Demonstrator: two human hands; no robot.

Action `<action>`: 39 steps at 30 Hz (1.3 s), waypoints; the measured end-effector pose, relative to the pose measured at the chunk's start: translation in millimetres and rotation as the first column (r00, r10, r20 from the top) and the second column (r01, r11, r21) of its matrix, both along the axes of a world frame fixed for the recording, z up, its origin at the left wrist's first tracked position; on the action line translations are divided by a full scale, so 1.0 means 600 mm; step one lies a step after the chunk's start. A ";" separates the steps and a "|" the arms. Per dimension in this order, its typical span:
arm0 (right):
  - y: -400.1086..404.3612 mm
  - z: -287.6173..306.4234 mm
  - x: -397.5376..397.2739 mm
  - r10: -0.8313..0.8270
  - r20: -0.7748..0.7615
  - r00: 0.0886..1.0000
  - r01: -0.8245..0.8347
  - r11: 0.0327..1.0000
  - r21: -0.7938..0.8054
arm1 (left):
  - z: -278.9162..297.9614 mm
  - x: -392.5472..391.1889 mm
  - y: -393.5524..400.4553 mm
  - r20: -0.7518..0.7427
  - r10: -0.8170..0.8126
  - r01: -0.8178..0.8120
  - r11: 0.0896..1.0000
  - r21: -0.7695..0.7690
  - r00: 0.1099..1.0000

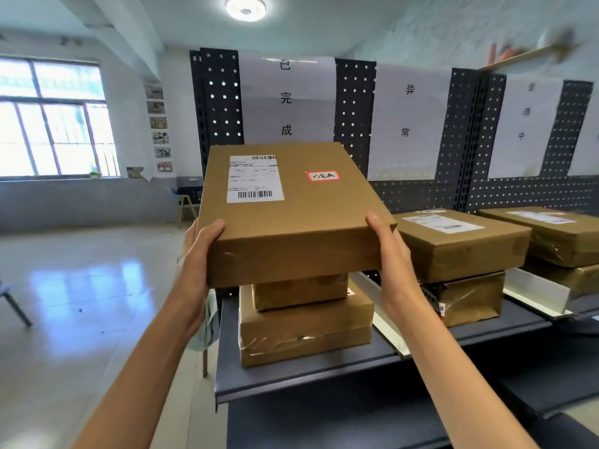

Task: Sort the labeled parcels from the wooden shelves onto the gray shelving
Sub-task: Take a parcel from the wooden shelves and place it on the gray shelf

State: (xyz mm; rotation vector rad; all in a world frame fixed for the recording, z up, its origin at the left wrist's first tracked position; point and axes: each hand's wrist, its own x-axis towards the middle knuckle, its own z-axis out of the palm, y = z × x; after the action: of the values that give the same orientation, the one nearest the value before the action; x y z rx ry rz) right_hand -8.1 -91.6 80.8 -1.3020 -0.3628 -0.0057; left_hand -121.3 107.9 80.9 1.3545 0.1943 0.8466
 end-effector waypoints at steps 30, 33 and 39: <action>0.060 0.049 0.099 -0.018 0.079 0.997 0.014 0.999 0.050 | 0.044 0.096 0.053 -0.055 0.062 -0.057 0.995 0.088 0.997; 0.061 0.050 0.106 -0.011 0.102 0.995 0.008 1.000 0.026 | 0.042 0.104 0.054 -0.065 0.088 -0.080 0.990 0.114 0.994; 0.056 0.049 0.116 0.008 0.124 0.992 -0.008 1.000 0.004 | 0.043 0.104 0.053 -0.078 0.141 -0.128 0.980 0.152 0.987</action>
State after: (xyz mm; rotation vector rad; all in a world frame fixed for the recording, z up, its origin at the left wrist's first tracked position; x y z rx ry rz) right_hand 61.4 -58.1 110.4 -1.2987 -0.4738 -0.0808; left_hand -59.1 139.9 106.9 1.5312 0.3002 0.9291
